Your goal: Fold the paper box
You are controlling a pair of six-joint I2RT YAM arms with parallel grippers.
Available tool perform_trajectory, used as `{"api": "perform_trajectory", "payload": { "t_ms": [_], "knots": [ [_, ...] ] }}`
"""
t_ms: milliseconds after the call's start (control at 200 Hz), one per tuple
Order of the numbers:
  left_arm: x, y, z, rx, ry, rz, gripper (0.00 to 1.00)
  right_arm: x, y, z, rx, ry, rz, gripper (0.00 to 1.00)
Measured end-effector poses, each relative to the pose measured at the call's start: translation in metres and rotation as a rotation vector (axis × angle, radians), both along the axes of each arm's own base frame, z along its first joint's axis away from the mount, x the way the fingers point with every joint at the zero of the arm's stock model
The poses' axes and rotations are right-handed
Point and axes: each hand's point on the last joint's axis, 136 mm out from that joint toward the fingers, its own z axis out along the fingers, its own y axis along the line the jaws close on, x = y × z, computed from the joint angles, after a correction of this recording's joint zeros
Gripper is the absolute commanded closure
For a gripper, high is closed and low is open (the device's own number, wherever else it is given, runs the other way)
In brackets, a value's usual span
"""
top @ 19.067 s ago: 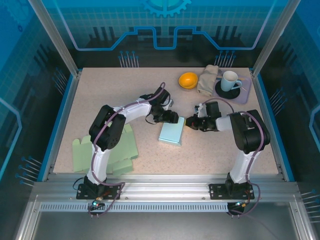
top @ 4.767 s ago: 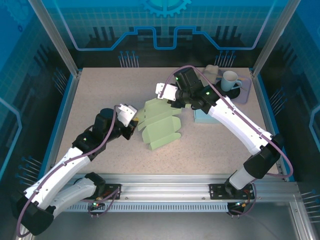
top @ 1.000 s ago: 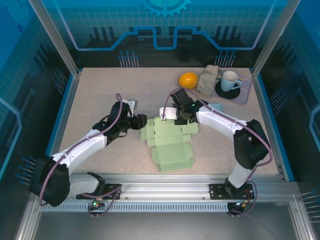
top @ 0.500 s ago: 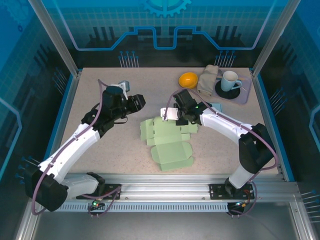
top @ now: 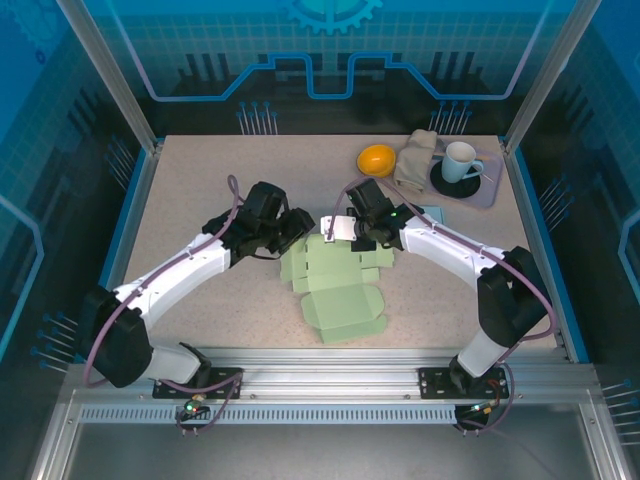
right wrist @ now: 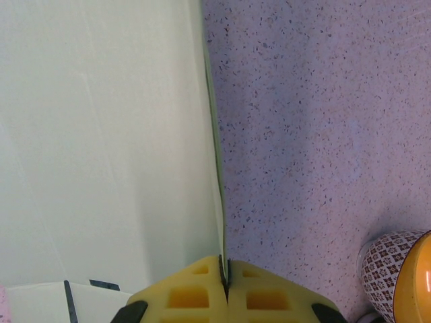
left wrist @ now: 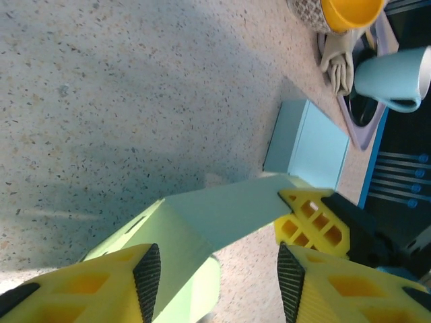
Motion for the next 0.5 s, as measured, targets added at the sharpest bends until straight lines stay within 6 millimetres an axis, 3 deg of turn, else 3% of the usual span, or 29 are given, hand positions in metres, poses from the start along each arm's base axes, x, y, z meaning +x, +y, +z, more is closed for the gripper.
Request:
{"api": "perform_trajectory", "payload": {
  "t_ms": [180, 500],
  "knots": [
    [0.002, -0.001, -0.01, -0.028, 0.041, 0.055, 0.52, -0.002, 0.002, 0.002, 0.013, 0.003, 0.008, 1.0],
    [0.003, -0.022, -0.027, -0.076, 0.086, 0.091, 0.53, -0.009, -0.002, 0.003, 0.019, 0.006, 0.006, 1.0]
  ]
}}
